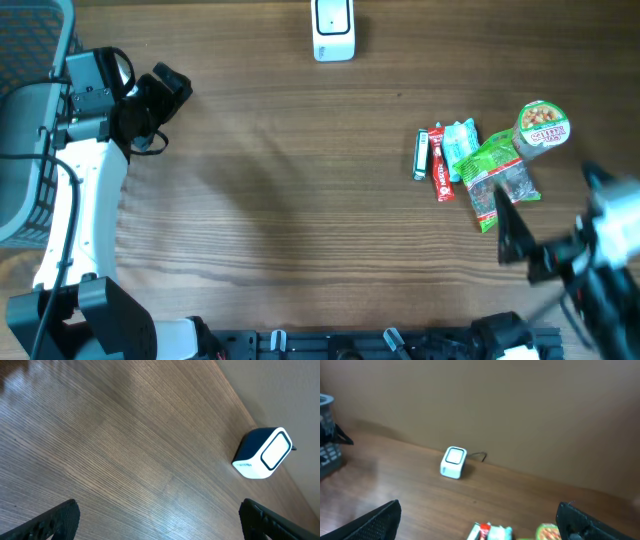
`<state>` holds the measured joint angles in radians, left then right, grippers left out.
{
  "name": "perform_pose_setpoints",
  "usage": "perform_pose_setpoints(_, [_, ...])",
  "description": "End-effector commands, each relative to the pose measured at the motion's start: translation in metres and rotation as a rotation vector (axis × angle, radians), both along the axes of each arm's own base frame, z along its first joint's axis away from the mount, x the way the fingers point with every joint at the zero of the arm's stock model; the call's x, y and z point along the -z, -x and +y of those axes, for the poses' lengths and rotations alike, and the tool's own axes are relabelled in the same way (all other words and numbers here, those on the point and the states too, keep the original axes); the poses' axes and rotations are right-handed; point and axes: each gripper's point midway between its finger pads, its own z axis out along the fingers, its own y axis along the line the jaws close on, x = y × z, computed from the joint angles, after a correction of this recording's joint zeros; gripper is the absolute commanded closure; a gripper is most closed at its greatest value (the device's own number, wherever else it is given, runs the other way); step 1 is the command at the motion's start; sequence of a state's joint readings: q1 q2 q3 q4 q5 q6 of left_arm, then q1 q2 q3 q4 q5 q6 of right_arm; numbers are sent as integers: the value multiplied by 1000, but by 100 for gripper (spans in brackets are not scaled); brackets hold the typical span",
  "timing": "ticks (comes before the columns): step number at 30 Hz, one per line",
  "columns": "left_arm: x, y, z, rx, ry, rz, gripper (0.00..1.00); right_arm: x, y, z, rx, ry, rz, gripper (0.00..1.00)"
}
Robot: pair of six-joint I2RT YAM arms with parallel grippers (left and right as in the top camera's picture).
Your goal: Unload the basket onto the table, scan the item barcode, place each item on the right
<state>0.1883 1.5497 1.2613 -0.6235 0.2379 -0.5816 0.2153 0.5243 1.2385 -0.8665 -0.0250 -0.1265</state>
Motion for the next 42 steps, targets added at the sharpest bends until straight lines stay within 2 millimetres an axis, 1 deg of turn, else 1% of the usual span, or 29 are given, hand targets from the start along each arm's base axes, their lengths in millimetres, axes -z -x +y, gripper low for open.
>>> perform_pose_setpoints(1, [-11,-2,0,2,5,-30,0,27,18,-12,48,19,-44,0])
perform_pose_setpoints(3, [-11,-2,0,2,5,-30,0,35,23,-17,70,13,-81,0])
perform_pose_setpoints(5, [-11,-2,0,2,5,-30,0,45,24,-20,95,3,-115,0])
perform_pose_setpoints(9, [-11,-2,0,2,5,-30,0,63,12,-27,146,-72,-188,0])
perform_pose_setpoints(11, [-11,-2,0,2,5,-30,0,68,4,-29,161,-121,-231,0])
perform_pose_setpoints(14, [-11,-2,0,2,5,-30,0,69,-5,-31,167,-192,-317,0])
perform_pose_setpoints(18, [-11,-2,0,2,5,-30,0,61,-11,-31,149,-276,-466,0])
perform_pose_setpoints(22, [-11,-2,0,2,5,-30,0,54,-13,-30,127,-312,-589,0])
perform_pose_setpoints(23, [-11,-2,0,2,5,-30,0,54,-13,-29,118,-313,-616,0])
perform_pose_setpoints(25, [-11,-2,0,2,5,-30,0,59,-16,-29,112,-317,-649,0])
perform_pose_setpoints(28, [-11,-2,0,2,5,-30,0,76,-23,-27,100,-316,-654,0])
perform_pose_setpoints(35, [-11,-2,0,2,5,-30,0,134,-48,-25,101,-356,-528,0])
perform_pose_setpoints(36, [-11,-2,0,2,5,-30,0,145,-52,-25,106,-367,-490,0])
perform_pose_setpoints(39, [-11,-2,0,2,5,-30,0,162,-58,-24,116,-372,-411,0])
perform_pose_setpoints(42, [-11,-2,0,2,5,-30,0,194,-67,-24,140,-356,-280,0])
